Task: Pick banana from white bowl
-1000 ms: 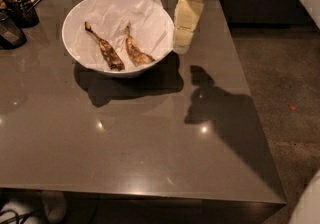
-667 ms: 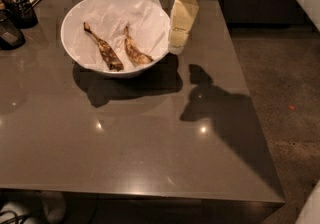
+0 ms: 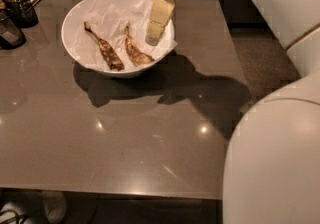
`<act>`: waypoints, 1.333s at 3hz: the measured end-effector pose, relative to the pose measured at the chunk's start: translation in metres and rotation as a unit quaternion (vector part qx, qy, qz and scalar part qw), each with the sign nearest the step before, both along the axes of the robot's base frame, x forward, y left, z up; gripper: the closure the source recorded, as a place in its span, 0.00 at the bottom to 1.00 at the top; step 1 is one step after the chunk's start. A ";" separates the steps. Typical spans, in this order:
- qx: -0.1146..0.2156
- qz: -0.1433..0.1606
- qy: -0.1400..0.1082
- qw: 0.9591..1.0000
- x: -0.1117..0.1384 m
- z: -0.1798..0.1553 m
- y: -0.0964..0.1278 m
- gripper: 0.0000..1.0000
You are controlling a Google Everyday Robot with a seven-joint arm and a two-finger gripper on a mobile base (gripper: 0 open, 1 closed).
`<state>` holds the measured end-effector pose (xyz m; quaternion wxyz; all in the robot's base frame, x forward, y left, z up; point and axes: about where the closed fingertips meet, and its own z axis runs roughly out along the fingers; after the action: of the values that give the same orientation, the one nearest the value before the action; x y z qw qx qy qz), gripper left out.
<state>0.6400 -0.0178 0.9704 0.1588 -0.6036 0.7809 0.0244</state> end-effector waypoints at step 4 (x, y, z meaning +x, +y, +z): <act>0.052 -0.075 0.030 0.995 0.028 -0.024 0.039 0.00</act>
Offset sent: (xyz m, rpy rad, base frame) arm 0.0161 0.0205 -0.0138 0.0786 0.0423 -0.1084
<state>0.6684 0.0215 0.9463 0.1678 -0.5331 0.8262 0.0714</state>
